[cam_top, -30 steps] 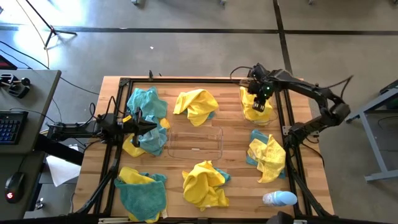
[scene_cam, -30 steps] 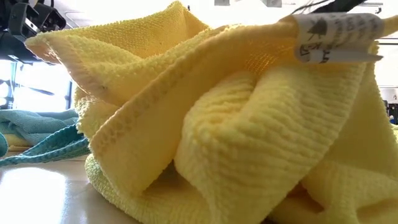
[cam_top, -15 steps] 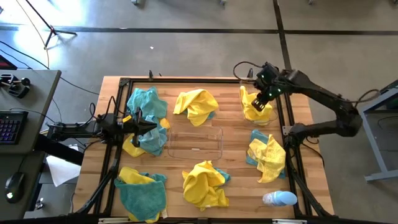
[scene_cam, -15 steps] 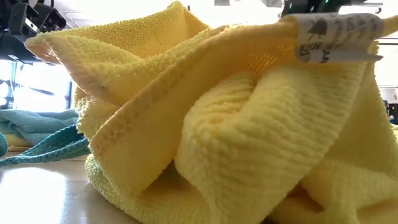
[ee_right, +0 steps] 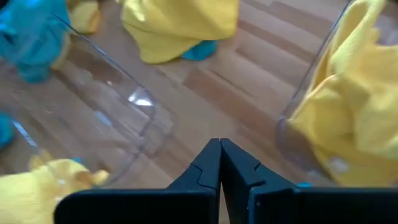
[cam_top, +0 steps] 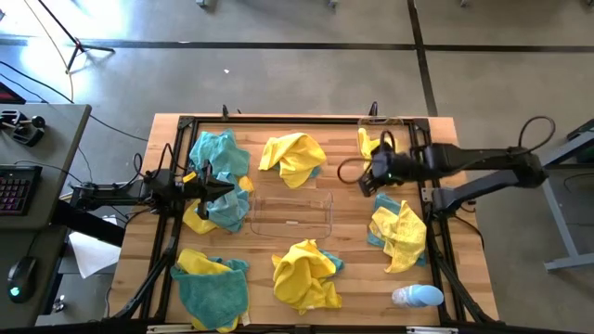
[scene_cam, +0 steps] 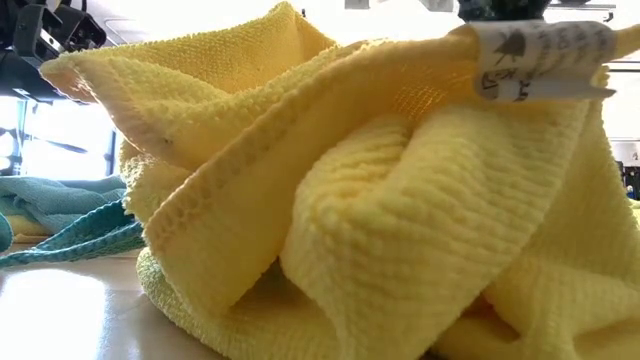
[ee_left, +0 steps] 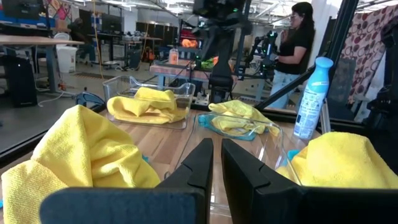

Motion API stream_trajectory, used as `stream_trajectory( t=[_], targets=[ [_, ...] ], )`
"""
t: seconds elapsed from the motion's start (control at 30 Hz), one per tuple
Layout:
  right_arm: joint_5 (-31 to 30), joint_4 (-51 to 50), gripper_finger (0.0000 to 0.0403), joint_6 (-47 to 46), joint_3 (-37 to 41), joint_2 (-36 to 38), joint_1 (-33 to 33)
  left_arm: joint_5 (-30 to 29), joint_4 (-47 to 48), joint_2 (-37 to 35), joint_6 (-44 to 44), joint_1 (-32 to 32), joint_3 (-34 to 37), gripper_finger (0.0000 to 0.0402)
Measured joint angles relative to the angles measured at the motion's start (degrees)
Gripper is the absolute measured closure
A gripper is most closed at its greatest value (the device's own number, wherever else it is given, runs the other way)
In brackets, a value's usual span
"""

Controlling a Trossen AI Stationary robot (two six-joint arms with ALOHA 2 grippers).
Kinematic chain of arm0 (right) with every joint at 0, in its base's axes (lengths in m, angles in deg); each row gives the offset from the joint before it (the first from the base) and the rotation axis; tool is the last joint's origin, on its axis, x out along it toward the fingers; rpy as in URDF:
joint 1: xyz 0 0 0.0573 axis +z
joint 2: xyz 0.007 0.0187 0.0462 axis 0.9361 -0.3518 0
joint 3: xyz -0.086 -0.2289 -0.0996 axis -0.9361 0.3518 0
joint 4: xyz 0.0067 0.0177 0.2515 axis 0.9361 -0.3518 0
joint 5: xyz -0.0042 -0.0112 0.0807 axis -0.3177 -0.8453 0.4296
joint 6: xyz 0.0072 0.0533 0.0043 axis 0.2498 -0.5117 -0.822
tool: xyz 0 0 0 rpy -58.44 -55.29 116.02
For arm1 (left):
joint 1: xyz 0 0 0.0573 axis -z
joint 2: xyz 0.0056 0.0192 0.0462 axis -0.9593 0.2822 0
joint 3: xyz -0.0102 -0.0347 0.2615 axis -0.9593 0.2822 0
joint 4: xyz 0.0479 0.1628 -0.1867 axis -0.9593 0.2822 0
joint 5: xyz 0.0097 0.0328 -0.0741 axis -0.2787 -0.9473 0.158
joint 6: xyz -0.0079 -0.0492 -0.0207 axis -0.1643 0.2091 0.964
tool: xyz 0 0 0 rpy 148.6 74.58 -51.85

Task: Sort microfiber towel by color & place in baskets
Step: Put the blue towel into the bottom transparent bin

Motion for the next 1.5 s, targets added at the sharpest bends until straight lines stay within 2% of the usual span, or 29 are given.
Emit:
stream_trajectory(
  t=[0.2, 0.43, 0.8, 0.93, 1.03, 1.17, 1.37, 1.5],
  targets=[
    [-3.9, 2.0, 0.0402, -9.0, 0.0, -0.8, 7.6, 0.0, 0.0, 0.0, 0.0, 0.0, 0.0, 0.0381],
    [-3.9, 3.1, 0.0402, -10.7, 0.0, -3.0, 12.1, -0.1, -0.3, 0.0, 0.0, 0.1, 0.0, 0.0381],
    [1.7, 4.5, 0.0402, -11.7, 0.1, -9.3, 16.5, -1.4, -0.5, 0.0, 6.3, 0.1, 0.0, 0.0381],
    [-2.8, 2.9, 0.0402, -10.8, 0.1, -11.2, 19.8, -2.9, -1.9, 0.0, 13.1, 0.1, -0.4, 0.0381],
    [-5.1, 2.5, 0.0403, -11.7, 1.2, -11.4, 21.8, -3.2, -0.5, 1.1, 14.0, 0.1, -2.7, 0.0387],
    [-5.8, 9.8, 0.0403, -13.2, 10.2, -8.5, 23.7, -3.3, 1.0, 4.9, 11.7, 0.1, -8.1, 0.04],
    [-4.9, 31.8, 0.0403, -11.2, 25.1, -1.6, 23.4, -9.3, 8.9, 16.0, 16.1, 0.1, -18.9, 0.0401],
    [-4.9, 32.4, 0.0403, -7.2, 29.2, 3.0, 22.5, -14.1, 19.0, 27.1, 23.0, 0.1, -28.6, 0.0401]
  ],
)
